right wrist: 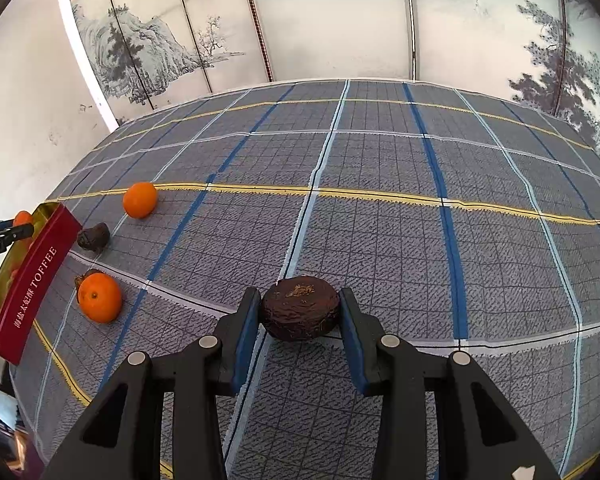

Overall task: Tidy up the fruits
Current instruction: 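Place the tangerine in the tin with the left gripper while the right gripper grasps a brown date, then carry the brown date with the right gripper into the tin and release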

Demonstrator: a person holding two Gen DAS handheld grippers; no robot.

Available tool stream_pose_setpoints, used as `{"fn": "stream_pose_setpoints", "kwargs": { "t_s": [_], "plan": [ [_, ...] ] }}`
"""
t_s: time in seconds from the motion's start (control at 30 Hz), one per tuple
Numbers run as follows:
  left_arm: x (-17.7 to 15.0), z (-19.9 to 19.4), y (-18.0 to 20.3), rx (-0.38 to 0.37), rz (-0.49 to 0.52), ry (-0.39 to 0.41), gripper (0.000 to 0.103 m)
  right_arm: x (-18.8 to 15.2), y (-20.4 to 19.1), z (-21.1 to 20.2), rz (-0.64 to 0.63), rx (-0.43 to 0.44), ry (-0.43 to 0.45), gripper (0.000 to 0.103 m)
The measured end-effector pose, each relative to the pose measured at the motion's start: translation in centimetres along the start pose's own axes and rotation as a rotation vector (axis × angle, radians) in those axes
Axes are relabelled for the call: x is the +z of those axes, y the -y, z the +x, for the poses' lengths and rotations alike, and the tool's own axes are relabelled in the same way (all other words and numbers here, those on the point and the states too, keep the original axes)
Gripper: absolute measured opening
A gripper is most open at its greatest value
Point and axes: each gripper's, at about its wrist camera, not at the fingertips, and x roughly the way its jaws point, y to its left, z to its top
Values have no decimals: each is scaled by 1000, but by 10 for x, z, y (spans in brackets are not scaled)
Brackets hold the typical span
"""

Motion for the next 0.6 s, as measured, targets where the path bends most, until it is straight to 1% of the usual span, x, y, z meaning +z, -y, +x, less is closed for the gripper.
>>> {"fn": "stream_pose_setpoints", "kwargs": {
  "t_s": [0.13,0.2,0.47,0.6],
  "plan": [
    [1,-5,0,19,6,30,55,-1,0,0,-1,-1,0,36],
    [2,-8,-1,16,0,36,58,-1,0,0,-1,0,0,36],
    [-5,-22,3,38,-6,58,59,-1,0,1,-4,-4,-1,36],
    [-13,-35,3,52,-33,82,59,-1,0,1,-7,-7,-2,36]
  ]
}}
